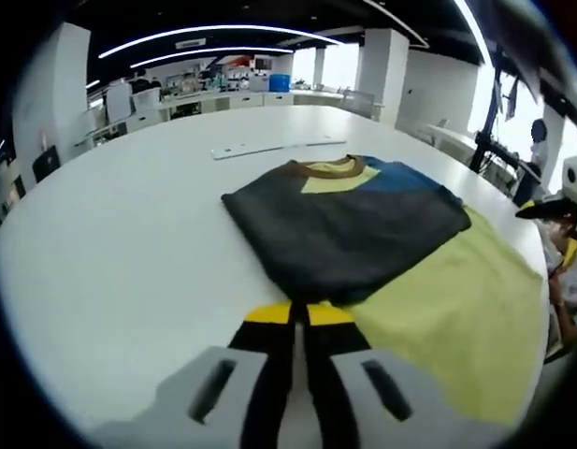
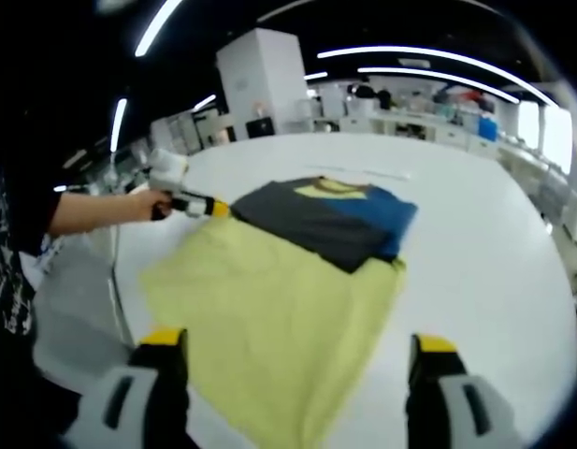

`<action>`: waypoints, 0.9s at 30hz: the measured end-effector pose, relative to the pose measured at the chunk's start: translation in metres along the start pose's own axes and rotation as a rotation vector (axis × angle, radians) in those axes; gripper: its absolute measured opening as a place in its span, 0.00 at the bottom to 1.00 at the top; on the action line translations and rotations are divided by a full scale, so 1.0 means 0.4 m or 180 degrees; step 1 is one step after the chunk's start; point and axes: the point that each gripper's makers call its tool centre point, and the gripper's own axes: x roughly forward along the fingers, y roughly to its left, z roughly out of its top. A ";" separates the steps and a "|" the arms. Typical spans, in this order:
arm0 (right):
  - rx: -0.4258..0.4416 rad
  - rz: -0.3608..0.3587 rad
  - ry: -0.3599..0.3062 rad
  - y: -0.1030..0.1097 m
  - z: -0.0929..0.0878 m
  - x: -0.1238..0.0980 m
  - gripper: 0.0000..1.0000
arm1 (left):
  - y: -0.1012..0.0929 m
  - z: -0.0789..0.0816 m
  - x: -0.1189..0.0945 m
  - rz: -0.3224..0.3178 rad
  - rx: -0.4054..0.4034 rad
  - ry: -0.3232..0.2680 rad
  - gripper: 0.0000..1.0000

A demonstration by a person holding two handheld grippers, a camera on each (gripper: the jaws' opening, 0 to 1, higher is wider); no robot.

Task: Fold the garment on the visible template until the final outline fits inside the template.

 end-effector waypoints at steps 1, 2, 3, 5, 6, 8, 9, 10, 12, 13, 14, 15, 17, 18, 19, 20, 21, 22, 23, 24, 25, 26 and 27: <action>0.0003 -0.0003 -0.0001 -0.001 0.000 0.000 0.98 | 0.003 0.000 0.000 -0.0006 -0.0017 -0.0005 0.00; 0.0004 -0.0008 0.0001 -0.003 -0.001 -0.001 0.98 | 0.006 -0.001 -0.002 0.0000 -0.0028 -0.0003 0.00; 0.0005 -0.0011 0.0002 -0.004 -0.001 -0.001 0.98 | 0.009 -0.003 -0.004 0.0011 -0.0034 -0.0007 0.00; 0.0008 -0.0014 -0.0002 -0.007 -0.002 0.000 0.98 | 0.012 -0.006 -0.010 0.0010 -0.0048 -0.0005 0.00; 0.0011 -0.0012 -0.0002 -0.007 -0.002 0.000 0.98 | 0.015 -0.006 -0.013 0.0021 -0.0051 -0.0005 0.00; 0.0010 -0.0016 -0.0002 -0.007 -0.002 0.000 0.98 | 0.022 0.002 -0.018 0.0059 -0.0027 -0.0030 0.00; 0.0009 -0.0014 -0.0003 -0.006 -0.001 0.000 0.98 | 0.022 0.006 -0.024 0.0077 -0.0014 -0.0034 0.00; 0.0007 -0.0009 -0.0007 -0.006 -0.001 0.001 0.98 | 0.022 0.007 -0.026 0.0084 0.0004 -0.0034 0.00; 0.0004 -0.0007 -0.0007 -0.007 0.000 0.001 0.98 | 0.038 0.006 -0.023 0.0121 0.0057 -0.0022 0.00; -0.0003 -0.0008 -0.0003 -0.007 -0.001 0.001 0.98 | 0.033 0.008 -0.035 0.0179 0.0142 -0.0013 0.00; -0.0007 -0.0008 -0.0003 -0.007 -0.001 0.001 0.98 | 0.032 0.009 -0.039 0.0203 0.0213 -0.0001 0.00; -0.0006 -0.0009 -0.0004 -0.007 -0.001 0.001 0.98 | 0.030 0.013 -0.034 0.0208 0.0273 0.0011 0.00; -0.0003 -0.0010 -0.0007 -0.007 0.000 0.001 0.97 | 0.032 0.015 -0.030 0.0226 0.0375 0.0029 0.00; -0.0002 -0.0011 -0.0007 -0.007 -0.001 0.001 0.97 | 0.034 0.015 -0.029 0.0252 0.0483 0.0056 0.00; 0.0001 -0.0014 -0.0007 -0.007 -0.001 0.000 0.97 | 0.040 0.014 -0.027 0.0269 0.0547 0.0083 0.00; 0.0002 -0.0017 -0.0004 -0.007 -0.001 0.000 0.97 | 0.041 0.014 -0.026 0.0290 0.0586 0.0089 0.00; 0.0002 -0.0020 -0.0001 -0.008 -0.002 0.000 0.97 | 0.041 0.017 -0.026 0.0309 0.0664 0.0101 0.00; 0.0003 -0.0023 -0.0001 -0.008 -0.003 -0.001 0.97 | 0.041 0.019 -0.026 0.0329 0.0696 0.0108 0.00; 0.0006 -0.0026 -0.0003 -0.008 -0.003 -0.001 0.97 | 0.038 0.021 -0.027 0.0338 0.0710 0.0109 0.00; 0.0009 -0.0033 -0.0005 -0.008 -0.003 -0.002 0.97 | 0.033 0.025 -0.030 0.0349 0.0737 0.0106 0.00; 0.0010 -0.0038 -0.0007 -0.008 -0.004 -0.003 0.97 | 0.036 0.026 -0.030 0.0358 0.0757 0.0108 0.00; 0.0015 -0.0045 -0.0014 -0.009 -0.003 -0.003 0.97 | 0.042 0.030 -0.031 0.0386 0.0795 0.0104 0.00; 0.0019 -0.0049 -0.0017 -0.009 -0.003 -0.004 0.97 | 0.046 0.031 -0.035 0.0401 0.0805 0.0097 0.00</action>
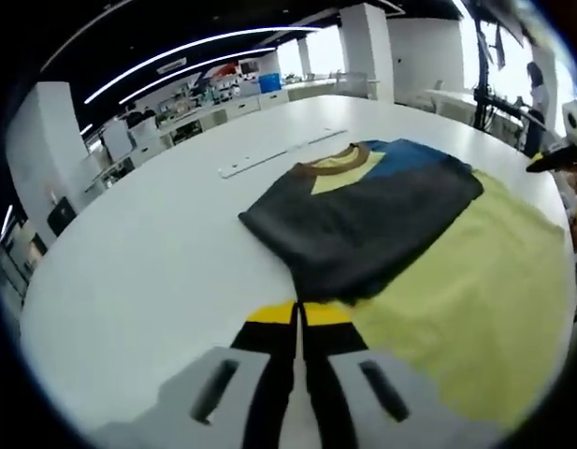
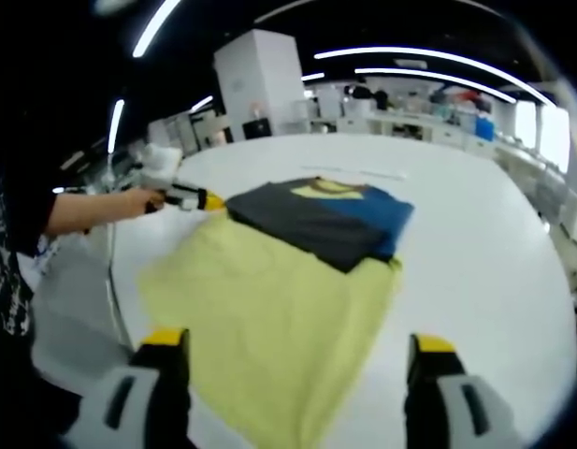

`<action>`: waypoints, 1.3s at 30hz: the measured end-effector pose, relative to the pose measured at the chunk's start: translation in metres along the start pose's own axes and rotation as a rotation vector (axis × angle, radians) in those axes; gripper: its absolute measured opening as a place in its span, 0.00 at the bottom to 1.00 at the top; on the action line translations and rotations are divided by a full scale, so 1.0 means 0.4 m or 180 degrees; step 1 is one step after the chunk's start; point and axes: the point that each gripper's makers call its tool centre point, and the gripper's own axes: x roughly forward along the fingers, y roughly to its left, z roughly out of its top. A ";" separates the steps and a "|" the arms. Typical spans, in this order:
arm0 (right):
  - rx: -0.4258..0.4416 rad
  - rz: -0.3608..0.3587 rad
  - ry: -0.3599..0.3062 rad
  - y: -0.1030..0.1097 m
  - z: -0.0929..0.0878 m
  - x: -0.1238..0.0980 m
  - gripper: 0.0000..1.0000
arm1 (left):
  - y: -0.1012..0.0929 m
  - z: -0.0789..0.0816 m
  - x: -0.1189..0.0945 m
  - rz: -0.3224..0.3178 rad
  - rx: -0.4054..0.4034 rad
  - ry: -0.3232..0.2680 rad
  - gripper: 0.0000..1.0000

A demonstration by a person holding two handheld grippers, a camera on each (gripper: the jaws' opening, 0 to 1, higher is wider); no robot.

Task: Fold the garment on the visible template until the final outline fits inside the template.

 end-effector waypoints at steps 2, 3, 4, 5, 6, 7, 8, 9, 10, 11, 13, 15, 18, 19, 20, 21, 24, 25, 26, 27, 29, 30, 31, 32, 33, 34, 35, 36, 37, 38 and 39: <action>-0.0002 0.0003 0.0007 0.000 -0.001 0.001 0.96 | -0.003 0.006 -0.006 0.0023 0.0058 0.0002 0.00; -0.0011 0.0002 0.0018 0.001 -0.003 0.001 0.96 | -0.007 0.010 -0.009 0.0038 0.0077 0.0008 0.00; -0.0014 0.0002 0.0020 0.002 -0.003 0.001 0.96 | 0.000 0.004 -0.003 0.0042 0.0083 0.0013 0.00; -0.0013 0.0007 0.0016 0.003 -0.003 0.001 0.96 | 0.002 0.001 -0.002 0.0042 0.0082 0.0016 0.00; -0.0006 0.0011 0.0011 0.004 -0.002 0.001 0.96 | -0.005 0.005 -0.008 0.0036 0.0076 0.0027 0.00; -0.0003 0.0012 0.0007 0.004 -0.001 0.002 0.96 | -0.007 0.005 -0.009 0.0033 0.0075 0.0030 0.00; -0.0003 0.0014 0.0004 0.005 -0.001 0.002 0.96 | -0.011 0.003 -0.008 0.0012 0.0082 0.0022 0.00; -0.0003 0.0017 0.0007 0.006 -0.001 0.003 0.96 | -0.015 0.000 -0.007 -0.0014 0.0074 0.0032 0.00; -0.0004 0.0019 0.0014 0.008 -0.002 0.004 0.96 | -0.010 -0.004 -0.004 -0.0019 0.0055 0.0030 0.00; -0.0007 0.0019 0.0017 0.008 -0.003 0.004 0.96 | -0.007 -0.007 -0.002 -0.0018 0.0030 0.0029 0.00; -0.0011 0.0021 0.0024 0.009 -0.004 0.005 0.96 | -0.010 -0.005 -0.006 -0.0026 -0.0035 0.0017 0.00; -0.0011 0.0025 0.0014 0.012 -0.002 0.004 0.96 | -0.018 0.002 -0.010 -0.0061 -0.0085 -0.0020 0.00; -0.0004 0.0015 0.0010 0.008 -0.003 0.003 0.96 | -0.021 -0.007 0.002 -0.0154 -0.0203 -0.0023 0.06; -0.0001 0.0011 0.0012 0.008 -0.004 0.002 0.96 | -0.021 -0.010 0.005 -0.0149 -0.0214 -0.0009 0.08; 0.0006 0.0008 0.0012 0.007 -0.005 0.001 0.96 | -0.020 -0.013 0.009 -0.0138 -0.0214 0.0009 0.09; 0.0007 0.0007 0.0012 0.007 -0.005 0.001 0.96 | -0.018 -0.021 0.014 -0.0124 -0.0192 0.0052 0.08; 0.0014 -0.0007 0.0009 0.004 -0.007 -0.002 0.96 | -0.020 -0.030 0.024 -0.0136 -0.0199 0.0087 0.07; 0.0024 -0.0012 0.0009 0.001 -0.007 -0.003 0.96 | -0.022 -0.032 0.027 -0.0136 -0.0197 0.0099 0.07; 0.0029 -0.0016 0.0008 0.000 -0.008 -0.004 0.96 | -0.025 -0.033 0.027 -0.0137 -0.0188 0.0098 0.07; 0.0033 -0.0022 0.0013 -0.001 -0.010 -0.005 0.96 | -0.024 -0.027 0.027 -0.0131 -0.0206 0.0062 0.05; 0.0037 -0.0036 0.0020 -0.003 -0.013 -0.007 0.96 | -0.026 -0.028 0.026 -0.0110 -0.0212 0.0077 0.05; 0.0040 -0.0041 0.0020 -0.005 -0.014 -0.008 0.96 | -0.029 -0.026 0.023 -0.0096 -0.0206 0.0083 0.04; 0.0051 -0.0045 0.0022 -0.009 -0.016 -0.009 0.96 | -0.027 -0.025 0.021 -0.0063 -0.0225 0.0095 0.03; 0.0055 -0.0049 0.0023 -0.011 -0.017 -0.009 0.96 | -0.014 -0.032 0.025 -0.0037 -0.0235 0.0105 0.03; 0.0052 -0.0055 0.0022 -0.011 -0.018 -0.009 0.96 | -0.007 -0.035 0.026 -0.0011 -0.0240 0.0111 0.03; 0.0053 -0.0054 0.0019 -0.010 -0.018 -0.009 0.96 | -0.010 -0.033 0.025 -0.0015 -0.0235 0.0112 0.03; 0.0060 -0.0047 0.0013 -0.009 -0.018 -0.008 0.96 | -0.012 -0.033 0.024 -0.0021 -0.0225 0.0111 0.02; 0.0063 -0.0044 0.0010 -0.008 -0.018 -0.008 0.96 | -0.015 -0.033 0.023 -0.0015 -0.0203 0.0112 0.02; 0.0059 -0.0043 0.0009 -0.006 -0.018 -0.008 0.96 | -0.015 -0.033 0.022 0.0002 -0.0163 0.0125 0.02; 0.0054 -0.0040 0.0011 -0.006 -0.018 -0.008 0.96 | -0.012 -0.033 0.023 0.0005 -0.0151 0.0129 0.02; 0.0053 -0.0037 0.0015 -0.004 -0.018 -0.007 0.96 | -0.010 -0.033 0.023 0.0016 -0.0097 0.0139 0.02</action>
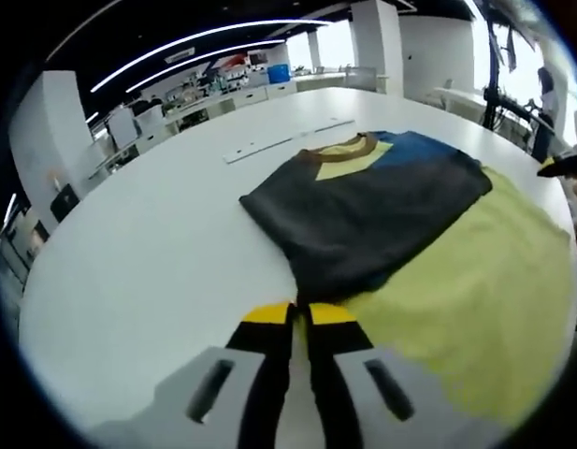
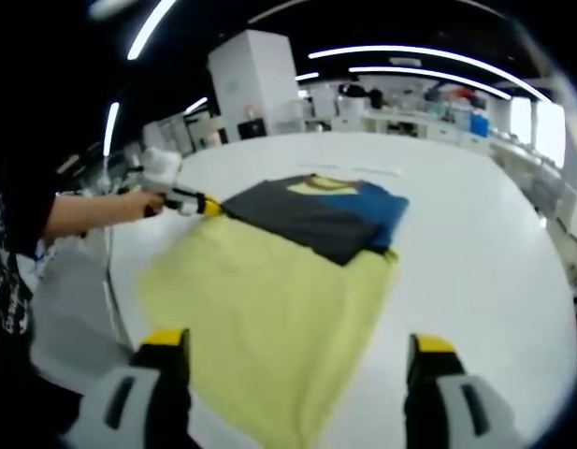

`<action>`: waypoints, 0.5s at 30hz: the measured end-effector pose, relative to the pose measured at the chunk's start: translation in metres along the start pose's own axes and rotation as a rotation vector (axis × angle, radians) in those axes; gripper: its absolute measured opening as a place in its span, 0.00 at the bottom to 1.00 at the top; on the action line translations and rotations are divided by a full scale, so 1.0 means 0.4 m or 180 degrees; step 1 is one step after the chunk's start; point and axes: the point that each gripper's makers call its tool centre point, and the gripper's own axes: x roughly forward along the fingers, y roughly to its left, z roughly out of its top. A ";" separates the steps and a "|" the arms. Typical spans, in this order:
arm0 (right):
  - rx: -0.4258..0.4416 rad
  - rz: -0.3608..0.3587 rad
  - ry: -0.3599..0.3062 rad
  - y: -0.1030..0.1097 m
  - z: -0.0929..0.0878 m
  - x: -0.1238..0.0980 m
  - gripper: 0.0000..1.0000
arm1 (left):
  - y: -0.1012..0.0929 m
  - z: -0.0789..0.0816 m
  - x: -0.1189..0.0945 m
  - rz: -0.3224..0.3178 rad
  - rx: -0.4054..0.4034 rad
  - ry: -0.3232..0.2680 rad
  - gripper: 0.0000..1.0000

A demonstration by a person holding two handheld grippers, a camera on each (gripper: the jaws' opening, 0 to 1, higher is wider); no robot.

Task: Fold the garment on the visible template until the final outline fits inside the template.

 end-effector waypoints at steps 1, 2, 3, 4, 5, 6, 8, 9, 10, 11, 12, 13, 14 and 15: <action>-0.0006 0.0008 0.0002 0.002 0.000 0.001 0.97 | 0.002 -0.001 0.001 0.0008 0.0024 0.0005 0.03; -0.0009 0.0010 0.0001 0.002 0.000 0.001 0.97 | 0.003 -0.002 0.000 0.0017 0.0044 0.0007 0.03; -0.0013 0.0015 -0.0005 0.002 0.001 0.001 0.97 | 0.005 -0.003 0.000 0.0019 0.0052 0.0009 0.05; -0.0015 0.0021 -0.0010 0.003 0.002 0.001 0.97 | 0.008 -0.005 -0.004 0.0026 0.0052 0.0014 0.06; -0.0017 0.0027 -0.0012 0.004 0.003 0.001 0.97 | 0.003 -0.006 -0.010 0.0020 0.0047 0.0012 0.07; -0.0023 0.0033 -0.0015 0.005 0.004 0.001 0.97 | 0.002 -0.008 -0.015 0.0014 0.0036 0.0013 0.10; -0.0045 0.0050 -0.0020 0.007 0.007 0.002 0.98 | 0.010 -0.013 -0.024 -0.0002 0.0009 -0.0004 0.14; -0.0067 0.0062 -0.0024 0.009 0.009 0.002 0.99 | 0.001 -0.009 -0.037 -0.0020 -0.0017 -0.0040 0.17; -0.0076 0.0075 -0.0027 0.011 0.011 0.002 0.99 | -0.001 -0.007 -0.043 -0.0037 -0.0025 -0.0052 0.19; -0.0083 0.0095 -0.0030 0.014 0.013 0.003 0.99 | -0.003 -0.006 -0.050 -0.0056 -0.0033 -0.0065 0.22; -0.0091 0.0131 -0.0030 0.018 0.014 0.004 0.99 | -0.006 -0.003 -0.060 -0.0078 -0.0057 -0.0097 0.26; -0.0109 0.0169 -0.0034 0.022 0.017 0.006 0.99 | -0.010 0.000 -0.067 -0.0102 -0.0067 -0.0138 0.28; -0.0128 0.0196 -0.0032 0.025 0.017 0.007 0.99 | -0.017 0.004 -0.077 -0.0141 -0.0074 -0.0189 0.32; -0.0147 0.0220 -0.0024 0.027 0.017 0.008 0.99 | -0.026 0.007 -0.087 -0.0158 -0.0064 -0.0204 0.35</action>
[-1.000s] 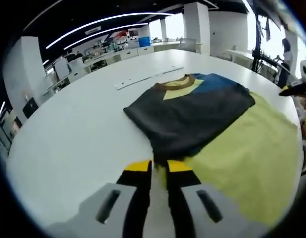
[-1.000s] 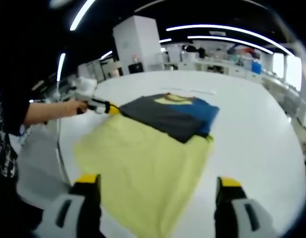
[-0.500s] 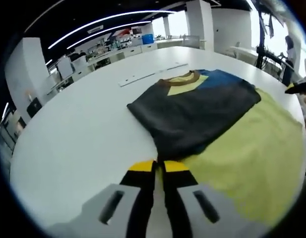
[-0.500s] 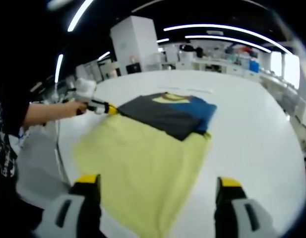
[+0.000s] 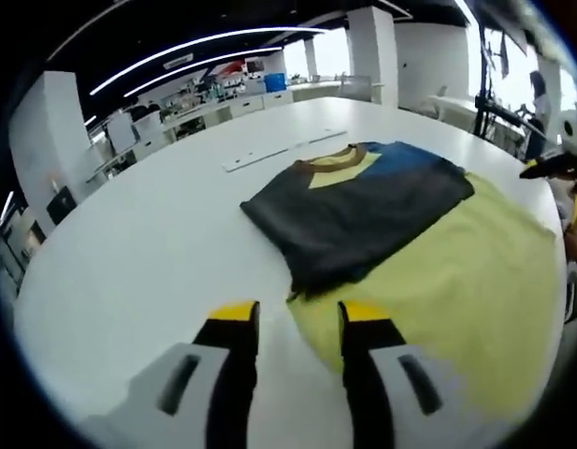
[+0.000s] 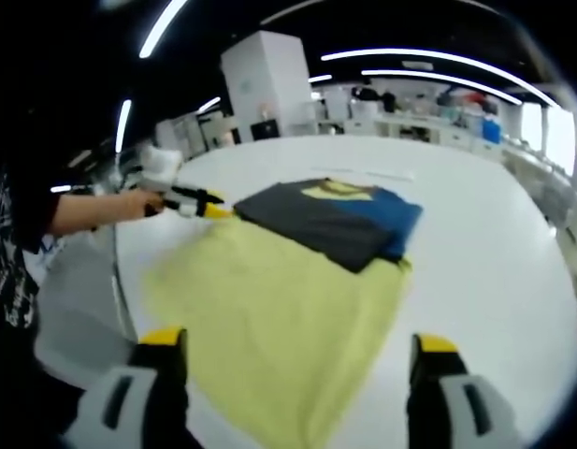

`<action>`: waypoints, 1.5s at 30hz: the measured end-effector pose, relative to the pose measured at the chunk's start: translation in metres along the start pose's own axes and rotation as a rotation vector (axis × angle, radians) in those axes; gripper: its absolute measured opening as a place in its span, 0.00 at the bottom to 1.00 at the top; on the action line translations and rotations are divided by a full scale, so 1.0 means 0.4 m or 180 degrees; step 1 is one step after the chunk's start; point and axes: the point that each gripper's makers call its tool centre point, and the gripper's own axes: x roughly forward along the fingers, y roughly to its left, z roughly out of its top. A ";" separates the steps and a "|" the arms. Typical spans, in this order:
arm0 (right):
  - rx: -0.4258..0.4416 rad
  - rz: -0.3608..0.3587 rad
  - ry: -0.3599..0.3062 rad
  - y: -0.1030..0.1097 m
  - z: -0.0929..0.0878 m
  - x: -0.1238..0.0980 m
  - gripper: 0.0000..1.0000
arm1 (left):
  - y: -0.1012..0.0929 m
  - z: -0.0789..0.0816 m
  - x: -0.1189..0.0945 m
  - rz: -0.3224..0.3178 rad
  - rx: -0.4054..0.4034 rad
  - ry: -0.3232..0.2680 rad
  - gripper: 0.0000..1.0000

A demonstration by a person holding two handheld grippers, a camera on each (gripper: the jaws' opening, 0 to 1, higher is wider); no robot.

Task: Fold the garment on the visible template until the final outline fits inside the template.

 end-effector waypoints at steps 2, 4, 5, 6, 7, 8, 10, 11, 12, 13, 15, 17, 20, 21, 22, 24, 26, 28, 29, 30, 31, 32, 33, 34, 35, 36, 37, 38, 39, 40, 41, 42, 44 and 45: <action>-0.0057 0.0046 0.0025 0.007 0.000 0.001 0.99 | -0.008 -0.002 -0.011 -0.0080 0.0040 -0.0055 0.42; -0.0121 0.0086 0.0058 0.014 -0.001 0.001 0.99 | -0.028 -0.006 -0.027 -0.0179 0.0035 -0.0069 0.49; -0.0162 0.0116 0.0087 0.017 -0.004 0.000 0.99 | -0.033 -0.008 -0.034 -0.0198 0.0035 -0.0066 0.53; -0.0177 0.0133 0.0103 0.018 -0.006 0.000 0.99 | -0.038 -0.009 -0.041 -0.0223 0.0049 -0.0067 0.55; -0.0195 0.0154 0.0120 0.018 -0.009 -0.001 0.99 | -0.047 -0.011 -0.051 -0.0263 0.0063 -0.0085 0.57; -0.0210 0.0169 0.0132 0.018 -0.011 -0.002 0.99 | -0.050 -0.014 -0.057 -0.0297 0.0066 -0.0096 0.60; -0.0245 0.0214 0.0158 0.020 -0.017 -0.004 0.99 | -0.077 -0.013 -0.079 -0.0376 0.0055 -0.0112 0.64; -0.0261 0.0239 0.0168 0.021 -0.020 -0.005 0.99 | -0.088 -0.010 -0.088 -0.0408 0.0031 -0.0142 0.66; -0.0270 0.0255 0.0175 0.022 -0.023 -0.006 0.99 | -0.101 -0.013 -0.096 -0.0507 -0.0001 -0.0174 0.68; -0.0279 0.0279 0.0202 0.027 -0.027 -0.006 0.99 | -0.106 -0.014 -0.101 -0.0530 0.0013 -0.0190 0.70; -0.0315 0.0305 0.0244 0.030 -0.036 -0.007 0.99 | -0.115 -0.016 -0.110 -0.0609 0.0049 -0.0248 0.75; -0.0360 0.0337 0.0296 0.035 -0.046 -0.008 0.99 | -0.145 -0.007 -0.130 -0.0700 0.0080 -0.0307 0.81; -0.0419 0.0388 0.0353 0.040 -0.059 -0.010 0.99 | -0.160 -0.009 -0.145 -0.0803 0.0148 -0.0387 0.89; -0.0430 0.0393 0.0361 0.042 -0.061 -0.010 0.99 | -0.170 -0.012 -0.152 -0.0853 0.0159 -0.0405 0.91; -0.0448 0.0403 0.0371 0.044 -0.063 -0.010 0.99 | -0.170 -0.018 -0.154 -0.0868 0.0165 -0.0406 0.92; -0.0491 0.0435 0.0391 0.049 -0.070 -0.011 0.99 | -0.188 -0.023 -0.167 -0.0929 0.0149 -0.0418 0.92; -0.0526 0.0462 0.0432 0.054 -0.078 -0.012 0.99 | -0.201 -0.028 -0.175 -0.0993 0.0150 -0.0445 0.94; -0.0569 0.0486 0.0468 0.061 -0.087 -0.014 0.98 | -0.228 -0.038 -0.189 -0.1077 0.0208 -0.0411 0.95; -0.0588 0.0495 0.0487 0.065 -0.091 -0.014 0.98 | -0.239 -0.044 -0.194 -0.1107 0.0247 -0.0379 0.95; -0.0598 0.0501 0.0499 0.066 -0.094 -0.015 0.97 | -0.251 -0.057 -0.200 -0.1150 0.0315 -0.0339 0.94; -0.0616 0.0513 0.0512 0.071 -0.099 -0.015 0.96 | -0.257 -0.064 -0.204 -0.1175 0.0337 -0.0326 0.94; -0.0628 0.0524 0.0513 0.074 -0.102 -0.015 0.94 | -0.270 -0.078 -0.210 -0.1193 0.0385 -0.0261 0.93; -0.0654 0.0549 0.0524 0.078 -0.107 -0.016 0.93 | -0.274 -0.086 -0.212 -0.1191 0.0406 -0.0241 0.92; -0.0670 0.0560 0.0532 0.080 -0.110 -0.017 0.91 | -0.280 -0.098 -0.215 -0.1199 0.0432 -0.0206 0.91; -0.0689 0.0559 0.0538 0.081 -0.113 -0.017 0.90 | -0.281 -0.104 -0.217 -0.1199 0.0422 -0.0194 0.89; -0.0713 0.0560 0.0555 0.081 -0.117 -0.017 0.89 | -0.290 -0.112 -0.221 -0.1218 0.0414 -0.0158 0.88; -0.0719 0.0563 0.0565 0.082 -0.120 -0.018 0.88 | -0.293 -0.119 -0.222 -0.1221 0.0411 -0.0132 0.86; -0.0722 0.0570 0.0580 0.083 -0.123 -0.019 0.87 | -0.298 -0.127 -0.227 -0.1231 0.0424 -0.0101 0.84; -0.0722 0.0574 0.0588 0.083 -0.126 -0.019 0.86 | -0.303 -0.131 -0.230 -0.1255 0.0443 -0.0095 0.83; -0.0730 0.0583 0.0595 0.084 -0.130 -0.020 0.86 | -0.309 -0.132 -0.234 -0.1272 0.0460 -0.0099 0.81; -0.0736 0.0588 0.0602 0.084 -0.133 -0.019 0.85 | -0.315 -0.136 -0.236 -0.1275 0.0475 -0.0093 0.80; -0.0743 0.0591 0.0613 0.084 -0.136 -0.020 0.82 | -0.316 -0.140 -0.237 -0.1283 0.0489 -0.0082 0.79; -0.0746 0.0607 0.0644 0.084 -0.144 -0.019 0.78 | -0.319 -0.151 -0.237 -0.1285 0.0498 -0.0045 0.74; -0.0741 0.0618 0.0662 0.086 -0.148 -0.018 0.75 | -0.320 -0.158 -0.238 -0.1284 0.0511 -0.0025 0.72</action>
